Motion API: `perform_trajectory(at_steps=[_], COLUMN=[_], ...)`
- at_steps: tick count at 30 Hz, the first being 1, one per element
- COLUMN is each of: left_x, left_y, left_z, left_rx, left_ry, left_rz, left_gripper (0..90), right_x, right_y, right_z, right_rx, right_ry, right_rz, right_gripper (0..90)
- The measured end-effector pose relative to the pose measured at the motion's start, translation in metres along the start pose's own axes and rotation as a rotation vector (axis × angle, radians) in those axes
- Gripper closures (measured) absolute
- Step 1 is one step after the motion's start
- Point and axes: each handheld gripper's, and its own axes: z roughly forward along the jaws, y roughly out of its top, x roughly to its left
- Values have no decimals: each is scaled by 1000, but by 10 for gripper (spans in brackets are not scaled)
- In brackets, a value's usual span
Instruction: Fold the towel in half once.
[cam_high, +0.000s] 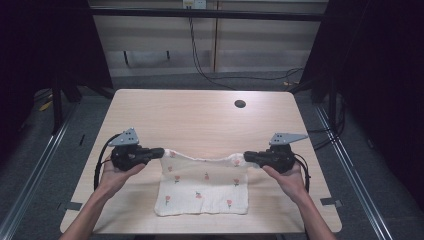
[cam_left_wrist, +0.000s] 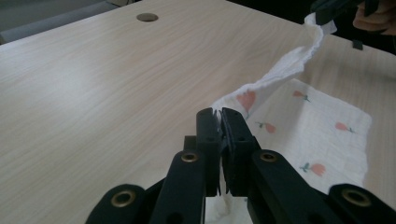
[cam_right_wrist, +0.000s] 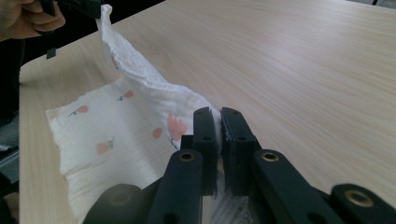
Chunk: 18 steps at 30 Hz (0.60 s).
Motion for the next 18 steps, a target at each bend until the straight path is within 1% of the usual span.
perform_trajectory(at_steps=[1,2,3,5,6,8,9,10,12,14,15,16,17,18], left_x=[-3,-7,-8,-11,-12,-15,-17,-20,-25,-31,-36,-36,-40,-40], left_y=[-2,-4,-7,-13,-15,-18,-18,-18,-18,-22,-28,-28,-35,-35], left_z=[0,0,0,1,0,-3,-5,-6,-8,-9,-8,-8,-5,-5], left_rx=[12,24,43,57,69,60,62,67,66,71,93,93,128,128], left_ry=[0,26,33,11,9,-4,-7,-19,-26,-41,-55,-55,-54,-54], left_rz=[7,12,19,4,17,7,13,23,33,40,52,52,65,65], left_gripper=[868,869,869,870,869,869,869,869,868,868,868,868,868,868], right_x=[3,9,9,14,16,21,21,23,28,31,34,34,38,38], right_y=[-2,-8,-8,-14,-18,-26,-26,-27,-30,-32,-37,-37,-43,-43], right_z=[-2,-5,-5,-6,-7,-9,-9,-10,-13,-14,-14,-14,-13,-13], right_rx=[3,19,19,30,32,52,52,55,63,65,80,80,114,114], right_ry=[7,12,12,13,18,20,20,23,27,29,34,34,40,40], right_rz=[-3,-10,-10,-17,-14,-21,-21,-19,-28,-30,-33,-33,-47,-47], right_gripper=[851,850,850,850,849,847,847,847,844,844,844,844,848,848])
